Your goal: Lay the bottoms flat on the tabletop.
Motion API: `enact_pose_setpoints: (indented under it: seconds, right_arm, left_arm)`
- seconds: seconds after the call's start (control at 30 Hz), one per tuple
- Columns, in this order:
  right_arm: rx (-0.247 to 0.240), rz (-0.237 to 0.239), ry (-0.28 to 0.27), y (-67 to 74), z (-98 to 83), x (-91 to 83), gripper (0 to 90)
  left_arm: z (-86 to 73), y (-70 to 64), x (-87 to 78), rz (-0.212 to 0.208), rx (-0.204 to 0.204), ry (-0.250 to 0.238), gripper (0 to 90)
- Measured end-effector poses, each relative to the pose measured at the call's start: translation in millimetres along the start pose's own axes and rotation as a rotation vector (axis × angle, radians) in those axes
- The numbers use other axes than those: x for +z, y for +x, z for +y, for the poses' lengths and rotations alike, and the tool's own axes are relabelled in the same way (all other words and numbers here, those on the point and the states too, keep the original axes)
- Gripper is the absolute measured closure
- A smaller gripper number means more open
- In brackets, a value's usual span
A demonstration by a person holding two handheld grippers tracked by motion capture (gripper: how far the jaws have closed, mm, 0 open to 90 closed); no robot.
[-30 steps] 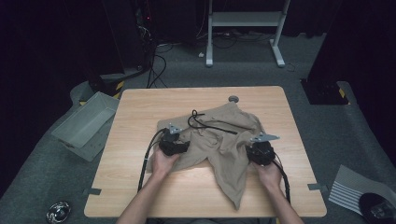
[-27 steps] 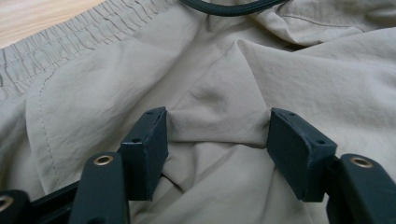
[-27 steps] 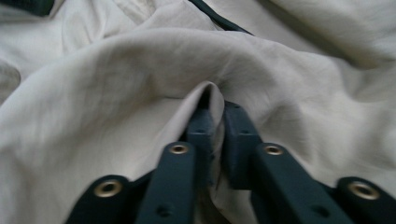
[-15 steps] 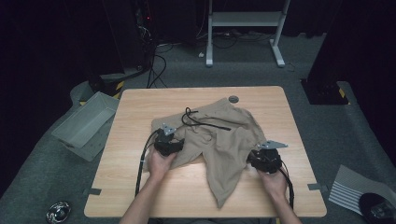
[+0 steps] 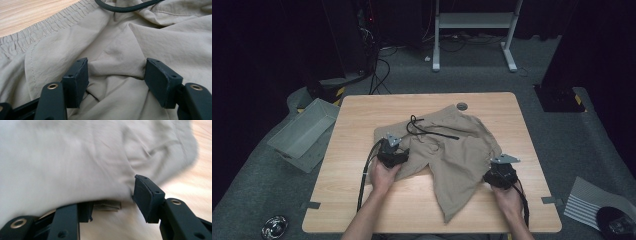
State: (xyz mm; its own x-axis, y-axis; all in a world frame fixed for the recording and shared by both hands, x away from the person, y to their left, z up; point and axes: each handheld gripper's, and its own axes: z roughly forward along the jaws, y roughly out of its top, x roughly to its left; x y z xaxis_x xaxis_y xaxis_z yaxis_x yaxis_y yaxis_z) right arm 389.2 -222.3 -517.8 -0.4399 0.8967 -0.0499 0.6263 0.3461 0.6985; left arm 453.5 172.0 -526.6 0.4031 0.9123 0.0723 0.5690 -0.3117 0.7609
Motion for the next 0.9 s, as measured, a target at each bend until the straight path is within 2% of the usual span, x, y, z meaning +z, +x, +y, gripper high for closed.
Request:
enact_pose_setpoints:
  seconds: [0.03, 0.1, 0.4, 0.5, 0.57, 0.63, 0.67, 0.7, 0.77, 0.9]
  right_arm:
    - [0.0, 0.0, 0.0, 0.0, 0.0, 0.0, 51.6]
    - [0.038, -0.009, -0.008, -9.9, -11.2, -8.9, 51.4]
    - [0.098, -0.021, -0.026, -24.5, -33.8, -27.0, 51.9]
    - [0.07, -0.025, -0.027, -21.0, -32.0, -26.6, 54.3]
    - [0.049, -0.003, -0.043, -16.0, -24.4, -21.4, 58.6]
    - [0.035, 0.015, -0.031, -13.7, -20.1, -14.5, 66.8]
    - [0.035, 0.015, -0.031, -13.7, -20.1, -14.5, 66.8]
    - [0.028, 0.016, -0.036, -12.9, -19.1, -13.1, 72.6]
    - [0.015, 0.03, -0.024, -14.1, -18.0, -13.8, 81.7]
    - [-0.008, 0.023, -0.016, -19.4, -27.7, -23.9, 84.8]
  left_arm:
    - [0.0, 0.1, 0.1, 0.002, -0.002, -0.001, 35.9]
    - [0.0, 0.9, 0.2, 0.003, -0.013, 0.0, 35.8]
    - [-2.0, 8.9, -1.0, 0.019, -0.053, 0.01, 35.2]
    - [-2.0, 8.8, -0.8, 0.025, -0.058, 0.008, 35.3]
    - [-2.0, 8.3, -1.1, 0.029, -0.05, 0.009, 35.2]
    - [-2.0, 7.4, -1.2, 0.036, -0.044, 0.005, 35.2]
    - [-2.0, 7.4, -1.2, 0.036, -0.044, 0.005, 35.3]
    - [-2.0, 7.5, -1.3, 0.034, -0.045, 0.007, 35.3]
    - [-2.1, 8.3, -1.3, 0.034, -0.048, 0.008, 35.2]
    - [-3.5, 13.2, -2.2, 0.041, -0.054, 0.008, 34.9]
